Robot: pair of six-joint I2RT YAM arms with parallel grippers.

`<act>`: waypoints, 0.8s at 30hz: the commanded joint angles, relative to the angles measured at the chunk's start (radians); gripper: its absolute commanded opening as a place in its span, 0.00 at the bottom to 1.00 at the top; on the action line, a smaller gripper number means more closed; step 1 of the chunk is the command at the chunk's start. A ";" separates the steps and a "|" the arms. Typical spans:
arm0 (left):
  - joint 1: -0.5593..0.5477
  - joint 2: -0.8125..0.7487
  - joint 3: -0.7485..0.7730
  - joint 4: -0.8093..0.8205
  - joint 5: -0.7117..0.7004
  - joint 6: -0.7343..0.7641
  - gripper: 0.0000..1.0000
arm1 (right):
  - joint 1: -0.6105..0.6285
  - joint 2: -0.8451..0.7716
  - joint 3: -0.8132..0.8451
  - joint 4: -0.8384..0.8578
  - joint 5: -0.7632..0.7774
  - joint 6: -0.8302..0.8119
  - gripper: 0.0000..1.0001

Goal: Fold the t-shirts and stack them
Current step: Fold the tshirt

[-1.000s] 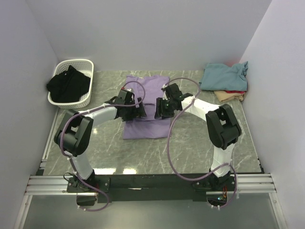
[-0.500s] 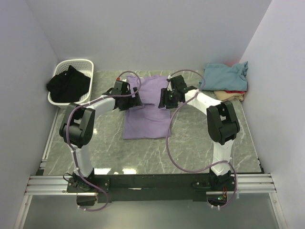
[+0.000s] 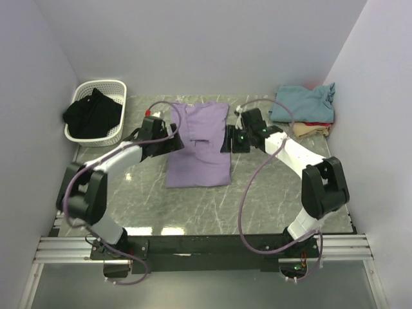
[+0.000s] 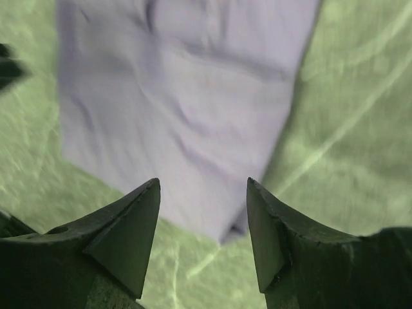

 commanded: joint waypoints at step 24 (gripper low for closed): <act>-0.029 -0.469 -0.748 0.438 0.115 -0.196 0.99 | -0.016 -0.150 -0.574 0.435 -0.198 0.114 0.68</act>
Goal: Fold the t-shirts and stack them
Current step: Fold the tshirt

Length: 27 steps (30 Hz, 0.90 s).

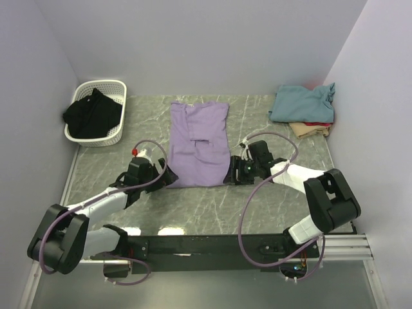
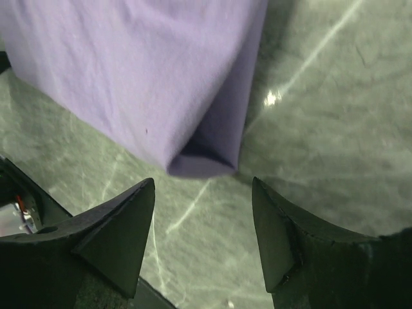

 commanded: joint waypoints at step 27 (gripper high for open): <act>-0.001 0.131 -0.213 0.395 0.199 -0.089 0.95 | -0.067 0.249 -0.168 0.430 -0.243 0.185 0.55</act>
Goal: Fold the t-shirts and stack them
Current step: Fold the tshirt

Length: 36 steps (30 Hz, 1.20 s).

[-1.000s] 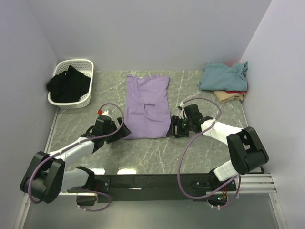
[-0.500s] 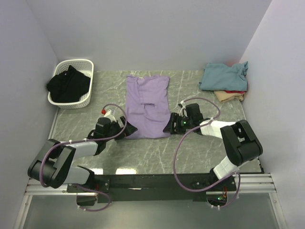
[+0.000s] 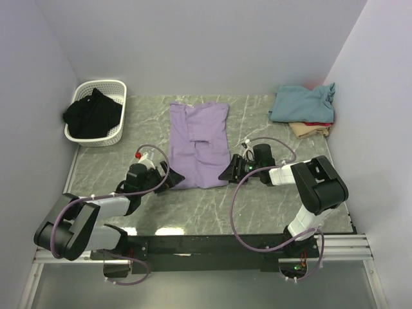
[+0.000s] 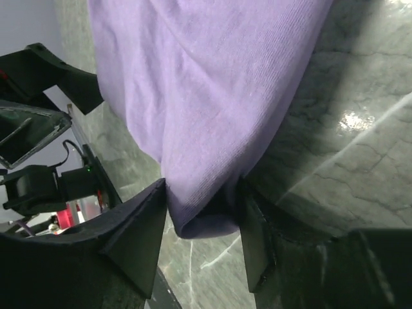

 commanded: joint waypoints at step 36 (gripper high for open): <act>-0.005 -0.069 0.274 -0.645 -0.071 0.076 0.01 | 0.007 -0.214 0.027 -0.425 0.195 -0.114 0.00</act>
